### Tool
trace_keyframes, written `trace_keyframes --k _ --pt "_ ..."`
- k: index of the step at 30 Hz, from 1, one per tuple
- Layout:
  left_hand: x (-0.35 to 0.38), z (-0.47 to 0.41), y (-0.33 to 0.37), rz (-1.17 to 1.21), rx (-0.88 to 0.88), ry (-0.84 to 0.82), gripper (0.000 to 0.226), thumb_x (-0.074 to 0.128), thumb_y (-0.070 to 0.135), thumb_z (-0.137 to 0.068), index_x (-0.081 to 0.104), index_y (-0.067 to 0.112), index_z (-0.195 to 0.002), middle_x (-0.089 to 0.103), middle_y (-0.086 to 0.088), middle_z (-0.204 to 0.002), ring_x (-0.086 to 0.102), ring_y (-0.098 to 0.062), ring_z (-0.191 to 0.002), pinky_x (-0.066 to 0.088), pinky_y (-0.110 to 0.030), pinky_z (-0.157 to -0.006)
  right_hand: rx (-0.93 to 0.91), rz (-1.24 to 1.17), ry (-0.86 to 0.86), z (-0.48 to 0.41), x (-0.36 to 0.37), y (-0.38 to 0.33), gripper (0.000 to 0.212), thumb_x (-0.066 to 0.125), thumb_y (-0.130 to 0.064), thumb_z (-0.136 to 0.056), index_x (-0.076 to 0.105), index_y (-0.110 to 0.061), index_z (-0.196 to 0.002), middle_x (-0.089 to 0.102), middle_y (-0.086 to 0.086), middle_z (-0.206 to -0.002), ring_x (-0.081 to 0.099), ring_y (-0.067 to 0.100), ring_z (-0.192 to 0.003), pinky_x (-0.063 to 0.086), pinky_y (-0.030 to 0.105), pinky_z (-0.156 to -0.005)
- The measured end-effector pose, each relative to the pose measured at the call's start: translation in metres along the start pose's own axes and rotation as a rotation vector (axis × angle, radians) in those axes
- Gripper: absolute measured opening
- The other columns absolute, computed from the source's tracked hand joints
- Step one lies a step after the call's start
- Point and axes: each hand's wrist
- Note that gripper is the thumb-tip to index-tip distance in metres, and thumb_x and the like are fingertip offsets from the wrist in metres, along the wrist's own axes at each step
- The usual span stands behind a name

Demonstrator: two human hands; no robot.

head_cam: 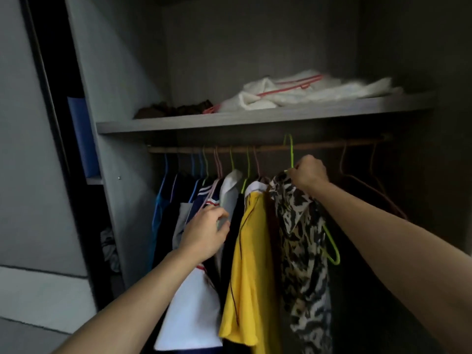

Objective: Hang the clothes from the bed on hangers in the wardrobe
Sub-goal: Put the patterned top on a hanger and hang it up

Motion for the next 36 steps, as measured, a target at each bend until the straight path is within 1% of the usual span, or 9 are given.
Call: trace_keyframes --k 6,9,13,15,17,20,23,30,36 --pt "-0.001 -0.056 -0.045 -0.006 0.088 0.041 0.019 0.057 0.025 -0.091 0.068 0.017 -0.105 0.062 0.003 -0.102 0.061 -0.014 -0.095 0.052 -0.04 -0.08 0.062 0.048 0.004 -0.053 0.039 -0.023 0.031 0.056 -0.024 -0.094 0.067 0.001 -0.107 0.064 0.022 -0.117 0.059 0.037 -0.112 0.049 0.039 -0.09" --pt "0.005 -0.085 -0.064 0.02 0.144 0.039 0.018 0.058 0.025 -0.092 0.068 0.018 -0.105 0.057 0.008 -0.095 0.061 -0.013 -0.088 0.052 -0.036 -0.075 0.076 0.064 -0.076 -0.063 0.069 -0.019 0.029 0.05 -0.022 -0.097 0.064 0.001 -0.109 0.063 0.021 -0.117 0.059 0.034 -0.11 0.047 0.034 -0.082" --pt "0.016 -0.124 -0.078 0.081 0.241 0.058 0.019 0.058 0.021 -0.091 0.067 0.017 -0.106 0.057 0.005 -0.093 0.06 -0.019 -0.09 0.05 -0.035 -0.076 0.032 -0.027 -0.076 -0.064 0.105 -0.009 0.019 0.057 -0.019 -0.093 0.068 -0.005 -0.086 0.068 0.019 -0.097 0.064 0.033 -0.094 0.039 0.027 -0.069" --pt "0.025 -0.141 -0.075 0.121 0.313 0.074 0.016 0.059 0.019 -0.089 0.068 0.016 -0.102 0.06 0.0 -0.095 0.061 -0.023 -0.092 0.05 -0.037 -0.076 -0.022 -0.058 -0.102 -0.058 0.108 -0.005 0.029 0.06 -0.024 -0.093 0.063 -0.014 -0.066 0.066 0.014 -0.079 0.063 0.027 -0.08 0.04 0.026 -0.066" --pt "0.037 -0.153 -0.064 0.146 0.396 0.077 0.016 0.057 0.019 -0.087 0.068 0.015 -0.098 0.061 -0.002 -0.095 0.061 -0.025 -0.093 0.05 -0.038 -0.078 -0.053 -0.011 -0.066 -0.051 0.096 0.002 0.028 0.062 -0.032 -0.09 0.068 -0.013 -0.07 0.068 0.012 -0.076 0.063 0.026 -0.075 0.046 0.03 -0.066" --pt "0.057 -0.162 -0.035 0.22 0.515 0.069 0.023 0.052 0.026 -0.084 0.068 0.016 -0.096 0.061 -0.002 -0.095 0.059 -0.025 -0.096 0.049 -0.038 -0.082 0.005 0.301 0.194 -0.044 0.051 0.023 0.021 0.06 -0.034 -0.088 0.073 -0.023 -0.099 0.07 0.011 -0.098 0.065 0.033 -0.094 0.05 0.036 -0.074" --pt "0.077 -0.166 -0.004 0.231 0.66 -0.006 0.026 0.052 0.03 -0.085 0.068 0.017 -0.1 0.062 -0.003 -0.098 0.056 -0.026 -0.1 0.046 -0.039 -0.086 0.063 0.513 0.402 -0.035 0.0 0.054 0.023 0.061 -0.032 -0.088 0.069 -0.018 -0.104 0.064 0.013 -0.104 0.06 0.035 -0.102 0.049 0.037 -0.075" --pt "0.109 -0.176 0.022 -0.058 0.757 -0.347 0.025 0.05 0.041 -0.094 0.063 0.022 -0.106 0.068 0.0 -0.097 0.061 -0.023 -0.092 0.049 -0.039 -0.081 0.294 0.616 0.188 -0.019 -0.03 0.102 0.034 0.055 -0.048 -0.091 0.066 -0.019 -0.105 0.067 0.009 -0.098 0.065 0.032 -0.09 0.05 0.035 -0.071" --pt "0.112 -0.181 0.014 -0.12 0.79 -0.354 0.026 0.047 0.042 -0.096 0.061 0.021 -0.104 0.067 0.0 -0.093 0.059 -0.024 -0.09 0.042 -0.04 -0.088 0.262 0.484 0.281 -0.024 -0.038 0.084 0.019 0.055 -0.029 -0.09 0.068 -0.02 -0.101 0.07 0.009 -0.096 0.065 0.032 -0.087 0.053 0.038 -0.071"
Point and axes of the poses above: each hand's wrist, its own z-axis away from the middle knuckle, its own x-axis out of the palm, y = z × x
